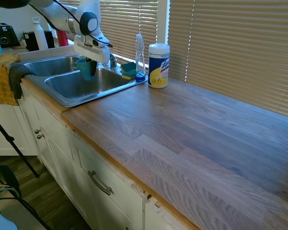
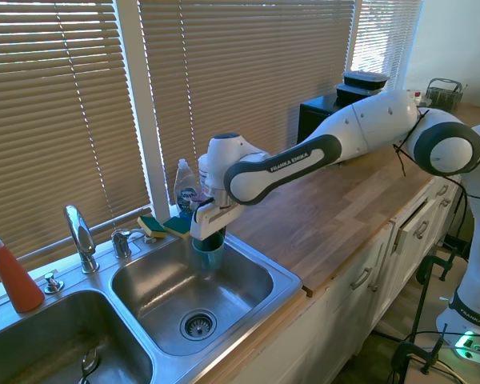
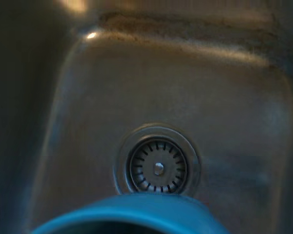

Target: Put the mug in the sink

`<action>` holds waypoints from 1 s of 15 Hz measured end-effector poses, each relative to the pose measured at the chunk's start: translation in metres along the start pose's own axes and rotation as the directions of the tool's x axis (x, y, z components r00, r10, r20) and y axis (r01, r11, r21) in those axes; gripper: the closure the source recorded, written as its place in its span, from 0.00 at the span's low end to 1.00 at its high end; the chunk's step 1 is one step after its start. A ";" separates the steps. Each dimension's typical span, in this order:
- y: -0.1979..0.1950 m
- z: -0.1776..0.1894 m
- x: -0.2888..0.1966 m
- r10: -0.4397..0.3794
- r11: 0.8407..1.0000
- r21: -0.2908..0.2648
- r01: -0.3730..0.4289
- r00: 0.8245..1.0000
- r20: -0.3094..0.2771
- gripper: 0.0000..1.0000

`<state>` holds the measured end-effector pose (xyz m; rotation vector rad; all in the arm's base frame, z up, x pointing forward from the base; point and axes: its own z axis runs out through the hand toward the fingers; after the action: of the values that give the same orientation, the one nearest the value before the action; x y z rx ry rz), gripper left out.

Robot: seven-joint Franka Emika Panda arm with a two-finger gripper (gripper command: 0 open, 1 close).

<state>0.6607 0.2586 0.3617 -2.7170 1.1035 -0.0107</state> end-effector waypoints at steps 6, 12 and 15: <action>-0.024 0.091 0.033 0.094 0.995 0.034 -0.093 0.995 -0.032 1.00; -0.037 0.157 0.055 0.113 0.994 -0.007 -0.113 0.993 -0.022 1.00; -0.033 0.179 0.069 0.124 0.992 -0.025 -0.125 0.992 -0.012 1.00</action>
<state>0.7482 0.2686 0.1880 -2.6678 1.2826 0.0093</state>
